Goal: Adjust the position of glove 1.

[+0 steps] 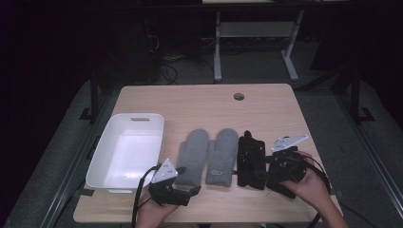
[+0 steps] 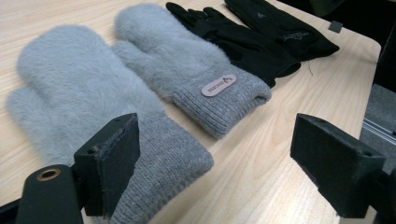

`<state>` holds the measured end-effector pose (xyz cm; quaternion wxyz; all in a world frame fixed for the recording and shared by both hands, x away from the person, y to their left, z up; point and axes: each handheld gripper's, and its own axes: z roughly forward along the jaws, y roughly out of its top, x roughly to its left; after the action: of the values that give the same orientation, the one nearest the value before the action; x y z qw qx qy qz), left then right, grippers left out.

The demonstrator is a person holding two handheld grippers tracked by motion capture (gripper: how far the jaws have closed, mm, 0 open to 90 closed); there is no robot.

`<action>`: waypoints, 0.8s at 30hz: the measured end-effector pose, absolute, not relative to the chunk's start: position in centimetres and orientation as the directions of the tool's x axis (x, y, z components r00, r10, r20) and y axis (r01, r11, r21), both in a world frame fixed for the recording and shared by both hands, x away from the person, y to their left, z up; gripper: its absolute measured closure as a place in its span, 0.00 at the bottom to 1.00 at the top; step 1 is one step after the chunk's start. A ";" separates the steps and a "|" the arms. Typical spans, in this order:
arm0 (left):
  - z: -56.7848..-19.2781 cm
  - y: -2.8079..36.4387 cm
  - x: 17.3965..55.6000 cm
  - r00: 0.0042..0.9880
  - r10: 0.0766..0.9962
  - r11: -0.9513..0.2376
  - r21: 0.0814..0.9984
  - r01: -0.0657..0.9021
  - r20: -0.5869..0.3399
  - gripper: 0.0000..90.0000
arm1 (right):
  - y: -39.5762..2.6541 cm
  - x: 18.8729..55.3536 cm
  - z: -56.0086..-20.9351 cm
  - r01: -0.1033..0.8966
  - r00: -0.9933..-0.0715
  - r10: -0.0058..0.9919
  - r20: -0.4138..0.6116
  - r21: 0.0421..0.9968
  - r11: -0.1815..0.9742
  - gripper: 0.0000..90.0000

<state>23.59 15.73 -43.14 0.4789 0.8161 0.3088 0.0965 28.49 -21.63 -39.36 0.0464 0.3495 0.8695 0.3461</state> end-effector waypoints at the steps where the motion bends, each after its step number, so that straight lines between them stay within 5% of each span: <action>1: -43.1 15.8 23.6 0.790 0.596 -0.344 0.843 0.413 -0.144 0.18 | -21.4 28.7 -39.2 0.574 -0.754 0.635 0.166 0.635 0.516 0.32; 24: -42.8 16.0 23.5 0.785 0.603 -0.331 0.850 0.409 -0.142 0.18 | -14.7 33.3 -37.6 0.488 -0.845 0.520 0.125 0.579 0.653 0.31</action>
<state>23.49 16.03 -42.85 0.4866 0.8098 0.3122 0.0998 33.32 -14.72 -37.59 0.0258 0.2772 0.9088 0.3108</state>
